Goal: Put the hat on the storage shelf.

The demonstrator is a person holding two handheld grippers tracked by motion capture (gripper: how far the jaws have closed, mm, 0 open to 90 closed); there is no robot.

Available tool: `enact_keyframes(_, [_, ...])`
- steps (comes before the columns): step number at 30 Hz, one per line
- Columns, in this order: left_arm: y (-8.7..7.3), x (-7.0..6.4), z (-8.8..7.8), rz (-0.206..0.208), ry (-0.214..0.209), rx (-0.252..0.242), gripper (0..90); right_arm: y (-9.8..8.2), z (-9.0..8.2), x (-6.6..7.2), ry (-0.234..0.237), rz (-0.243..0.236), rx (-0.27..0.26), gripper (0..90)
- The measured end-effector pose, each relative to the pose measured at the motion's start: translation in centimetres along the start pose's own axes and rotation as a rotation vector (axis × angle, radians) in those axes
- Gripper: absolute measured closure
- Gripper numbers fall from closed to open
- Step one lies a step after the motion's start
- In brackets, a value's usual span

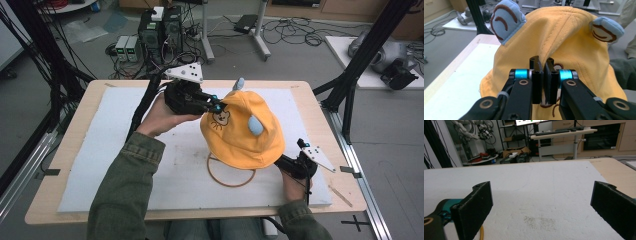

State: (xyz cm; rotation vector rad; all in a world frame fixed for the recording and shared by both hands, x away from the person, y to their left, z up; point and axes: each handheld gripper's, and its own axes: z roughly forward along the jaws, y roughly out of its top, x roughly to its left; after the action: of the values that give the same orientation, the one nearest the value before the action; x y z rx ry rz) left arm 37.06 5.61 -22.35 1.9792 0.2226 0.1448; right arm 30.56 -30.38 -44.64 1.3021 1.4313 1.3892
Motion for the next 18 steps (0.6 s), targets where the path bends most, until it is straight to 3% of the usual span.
enact_keyframes(3, [-0.2,0.3,-0.2,-0.030,0.000,-0.019,67.6,0.0,0.0,0.0,0.000,-0.001,0.000,3.7])
enact_keyframes(5, [-0.2,0.4,-0.4,-0.047,0.003,-0.035,48.5,0.0,0.0,0.0,0.000,-0.001,-0.001,3.7])
enact_keyframes(6, [-0.2,0.6,-0.4,-0.049,-0.005,-0.038,44.0,0.0,0.0,0.0,0.000,-0.001,-0.001,3.7])
enact_keyframes(12, [-0.3,0.9,-1.1,-0.076,0.035,-0.076,33.3,0.0,0.0,0.0,0.001,0.000,0.000,3.7])
enact_keyframes(16, [-0.4,1.2,-2.3,-0.082,0.068,-0.157,27.2,0.0,0.0,0.0,0.001,0.000,0.000,3.8])
enact_keyframes(18, [-0.5,1.3,-3.0,-0.076,0.116,-0.218,24.3,0.0,0.0,0.0,0.001,-0.002,0.000,3.8])
